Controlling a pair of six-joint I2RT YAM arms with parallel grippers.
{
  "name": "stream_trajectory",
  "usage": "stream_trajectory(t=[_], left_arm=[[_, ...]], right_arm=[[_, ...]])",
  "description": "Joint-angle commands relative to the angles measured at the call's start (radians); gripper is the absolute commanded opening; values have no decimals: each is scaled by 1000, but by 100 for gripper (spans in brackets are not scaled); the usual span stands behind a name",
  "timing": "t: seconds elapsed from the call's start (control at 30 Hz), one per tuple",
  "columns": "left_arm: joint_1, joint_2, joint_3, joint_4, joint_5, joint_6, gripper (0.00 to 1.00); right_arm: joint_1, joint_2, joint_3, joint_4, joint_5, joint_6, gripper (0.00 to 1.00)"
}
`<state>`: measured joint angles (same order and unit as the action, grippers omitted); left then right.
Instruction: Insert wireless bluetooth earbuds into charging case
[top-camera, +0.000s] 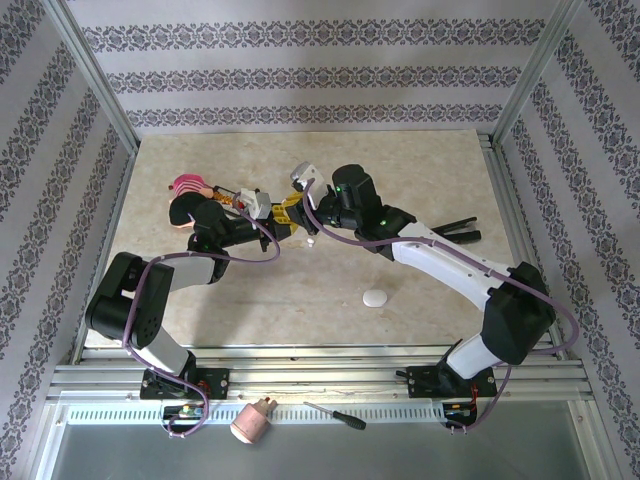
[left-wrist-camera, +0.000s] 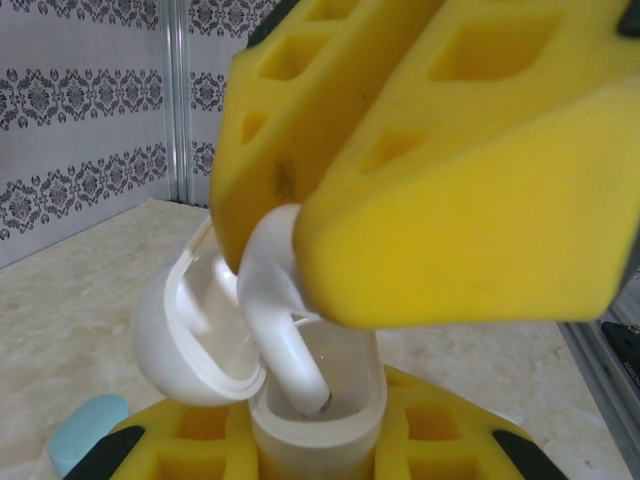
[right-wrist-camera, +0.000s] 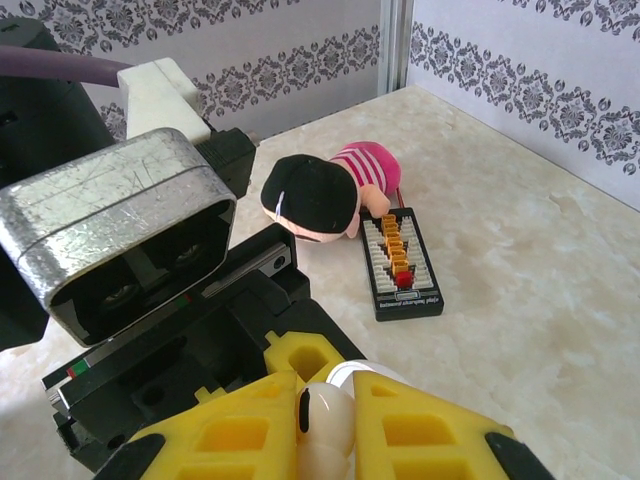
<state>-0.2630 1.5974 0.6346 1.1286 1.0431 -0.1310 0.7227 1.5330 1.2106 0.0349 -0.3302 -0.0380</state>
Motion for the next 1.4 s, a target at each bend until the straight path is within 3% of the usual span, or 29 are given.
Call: stream_trajectory(t=[0.0,0.27,0.8,1.1,1.37], left_arm=[[-15,-32,23,-1,9,14,3],[-15,-37,37,-22,2,10,3],[-13,-36,43,-58,-11,46,3],[-14,-39,44,-55,-8,48,3],[-13,-61,37,-69,-9,56,3]], right_arm=[[7,14,17,19,-21,-18,16],[8,6,-13,23,-52,-23,20],[-7,-98,-28,38,35,12,52],[-13,-66,-20,-11,84,10,85],[-33,-19,-17,-19,100,50,89]])
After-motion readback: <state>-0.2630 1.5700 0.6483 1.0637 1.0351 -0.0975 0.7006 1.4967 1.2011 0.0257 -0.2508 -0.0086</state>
